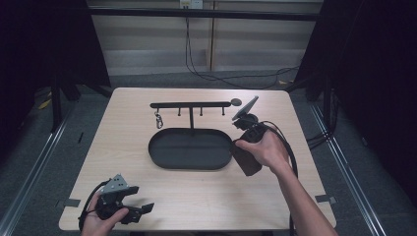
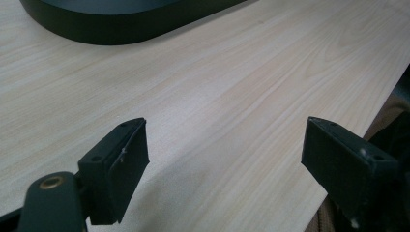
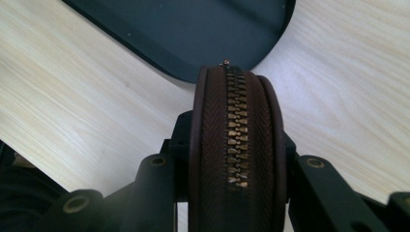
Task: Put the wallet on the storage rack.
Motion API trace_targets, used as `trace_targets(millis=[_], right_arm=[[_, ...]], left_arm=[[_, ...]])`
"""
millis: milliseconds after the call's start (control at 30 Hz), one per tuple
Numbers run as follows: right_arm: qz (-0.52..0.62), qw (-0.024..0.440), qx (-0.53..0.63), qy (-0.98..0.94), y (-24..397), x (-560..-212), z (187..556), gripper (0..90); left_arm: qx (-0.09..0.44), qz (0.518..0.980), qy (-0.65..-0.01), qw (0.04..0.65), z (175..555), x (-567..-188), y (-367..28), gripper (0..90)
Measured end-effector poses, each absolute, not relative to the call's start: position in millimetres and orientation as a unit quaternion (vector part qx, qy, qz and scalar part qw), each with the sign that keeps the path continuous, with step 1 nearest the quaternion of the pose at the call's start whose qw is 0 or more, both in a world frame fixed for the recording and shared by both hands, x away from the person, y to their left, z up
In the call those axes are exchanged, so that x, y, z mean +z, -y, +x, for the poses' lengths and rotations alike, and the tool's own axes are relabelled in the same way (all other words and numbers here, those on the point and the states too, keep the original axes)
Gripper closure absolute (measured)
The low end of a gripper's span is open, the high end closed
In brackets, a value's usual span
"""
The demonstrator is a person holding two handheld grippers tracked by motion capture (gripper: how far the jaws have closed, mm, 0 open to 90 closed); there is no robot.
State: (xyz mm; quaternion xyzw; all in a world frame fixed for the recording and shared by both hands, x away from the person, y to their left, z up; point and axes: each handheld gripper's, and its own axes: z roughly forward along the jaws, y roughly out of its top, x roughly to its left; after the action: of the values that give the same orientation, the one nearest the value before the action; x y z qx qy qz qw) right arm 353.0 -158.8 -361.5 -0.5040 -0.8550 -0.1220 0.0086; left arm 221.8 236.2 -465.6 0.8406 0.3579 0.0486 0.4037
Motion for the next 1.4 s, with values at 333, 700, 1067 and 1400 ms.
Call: trace_targets(millis=[333,700,1067,1400], right_arm=[[-0.497,0.005,-0.128,0.858,144,-351,366,65.5],[-0.516,0.014,-0.16,0.841,143,-352,383,65.6],[-0.541,0.034,-0.217,0.812,147,-367,391,65.7],[-0.566,0.052,-0.272,0.776,153,-372,397,65.7]], left_arm=[[0.049,0.841,-0.359,0.401,221,-466,-235,16.8],[0.045,0.842,-0.358,0.4,223,-467,-235,17.0],[0.043,0.841,-0.364,0.398,224,-467,-235,17.0],[0.043,0.843,-0.363,0.394,225,-468,-234,17.0]])
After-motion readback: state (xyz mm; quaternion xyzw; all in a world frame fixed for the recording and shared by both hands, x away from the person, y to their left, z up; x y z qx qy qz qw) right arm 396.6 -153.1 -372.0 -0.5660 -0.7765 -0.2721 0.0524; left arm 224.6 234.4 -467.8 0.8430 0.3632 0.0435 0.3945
